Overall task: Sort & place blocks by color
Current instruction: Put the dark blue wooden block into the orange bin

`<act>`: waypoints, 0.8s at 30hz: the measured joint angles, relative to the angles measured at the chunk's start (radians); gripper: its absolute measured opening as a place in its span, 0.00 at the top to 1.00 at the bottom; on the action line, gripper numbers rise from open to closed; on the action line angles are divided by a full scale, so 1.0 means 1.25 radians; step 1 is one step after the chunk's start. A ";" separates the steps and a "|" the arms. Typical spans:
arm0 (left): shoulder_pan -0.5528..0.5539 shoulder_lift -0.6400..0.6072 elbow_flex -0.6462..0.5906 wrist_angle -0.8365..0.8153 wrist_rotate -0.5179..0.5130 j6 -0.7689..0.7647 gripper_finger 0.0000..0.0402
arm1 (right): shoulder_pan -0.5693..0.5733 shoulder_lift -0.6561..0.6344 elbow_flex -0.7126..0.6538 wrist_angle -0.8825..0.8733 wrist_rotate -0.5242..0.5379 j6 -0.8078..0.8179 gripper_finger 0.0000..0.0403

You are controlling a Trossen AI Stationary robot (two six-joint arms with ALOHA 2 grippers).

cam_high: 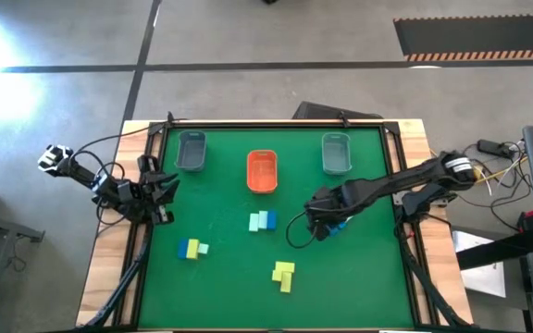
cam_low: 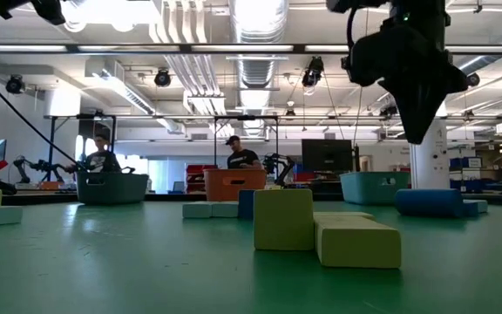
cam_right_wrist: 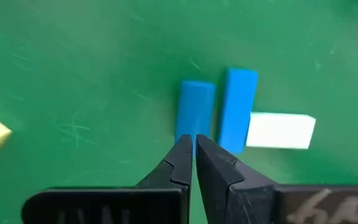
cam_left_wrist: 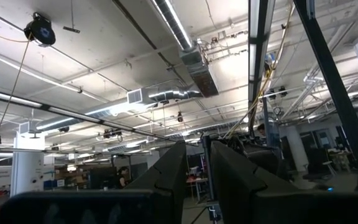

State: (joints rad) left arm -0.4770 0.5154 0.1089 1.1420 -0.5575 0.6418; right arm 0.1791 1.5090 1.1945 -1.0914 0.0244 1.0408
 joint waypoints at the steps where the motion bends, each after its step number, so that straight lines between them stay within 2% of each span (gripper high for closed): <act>1: 0.000 0.000 0.000 0.000 0.000 0.000 0.86 | 0.000 0.011 0.003 -0.001 -0.005 0.002 0.97; 6: 0.000 0.001 0.000 0.000 0.000 0.000 0.86 | 0.000 0.044 0.002 0.002 -0.056 0.005 0.89; 17: 0.000 0.000 0.000 0.001 0.000 0.000 0.86 | 0.000 0.087 -0.026 0.018 -0.038 -0.002 0.55; 24: 0.000 -0.001 0.000 0.001 0.000 0.001 0.86 | 0.000 0.134 -0.030 0.036 -0.024 -0.013 0.47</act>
State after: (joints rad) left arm -0.4770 0.5144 0.1089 1.1427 -0.5579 0.6426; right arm 0.1787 1.6763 1.1568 -1.0470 -0.0058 1.0241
